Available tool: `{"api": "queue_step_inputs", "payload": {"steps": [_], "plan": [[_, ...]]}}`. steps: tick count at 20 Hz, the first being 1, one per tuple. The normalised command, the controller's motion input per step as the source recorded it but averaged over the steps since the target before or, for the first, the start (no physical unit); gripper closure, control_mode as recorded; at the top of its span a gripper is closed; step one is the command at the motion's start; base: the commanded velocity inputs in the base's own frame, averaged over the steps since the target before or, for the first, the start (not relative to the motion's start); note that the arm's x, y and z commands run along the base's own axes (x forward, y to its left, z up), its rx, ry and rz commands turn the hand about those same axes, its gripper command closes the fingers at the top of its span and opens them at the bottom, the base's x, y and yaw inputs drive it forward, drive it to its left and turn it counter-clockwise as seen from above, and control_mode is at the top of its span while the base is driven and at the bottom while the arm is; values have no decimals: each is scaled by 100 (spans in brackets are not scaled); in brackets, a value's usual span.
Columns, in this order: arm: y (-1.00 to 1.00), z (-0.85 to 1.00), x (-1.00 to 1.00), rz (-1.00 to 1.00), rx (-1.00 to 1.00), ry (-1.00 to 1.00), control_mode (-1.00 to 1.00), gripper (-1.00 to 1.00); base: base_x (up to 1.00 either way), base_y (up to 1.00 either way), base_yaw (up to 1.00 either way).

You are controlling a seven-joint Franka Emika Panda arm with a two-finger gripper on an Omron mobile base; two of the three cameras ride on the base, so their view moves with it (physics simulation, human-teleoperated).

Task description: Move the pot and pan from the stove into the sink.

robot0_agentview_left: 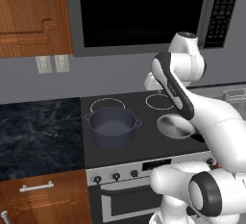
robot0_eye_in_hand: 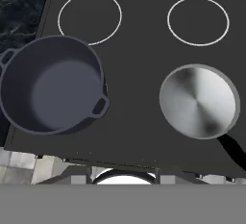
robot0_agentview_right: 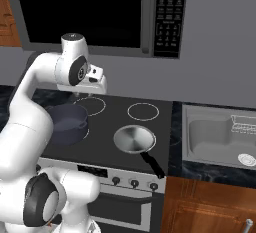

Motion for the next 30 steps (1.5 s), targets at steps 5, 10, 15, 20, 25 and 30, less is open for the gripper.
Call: {"api": "queue_step_inputs", "payload": {"steps": [5,10,15,20,25,30], "plan": [[8,-4,-11,-1,6,0,-100,-100,0,0,0],[32,-1,-23,-3,7,0,-100,-100,0,0,0],[41,-3,-21,-4,5,-1,-100,-100,0,0,0],[53,-7,-5,-12,2,-4,-100,-100,0,0,0],[57,-15,1,-22,2,-6,-100,-100,0,0,0],[38,-19,3,-30,9,-4,-100,-100,0,0,0]]}}
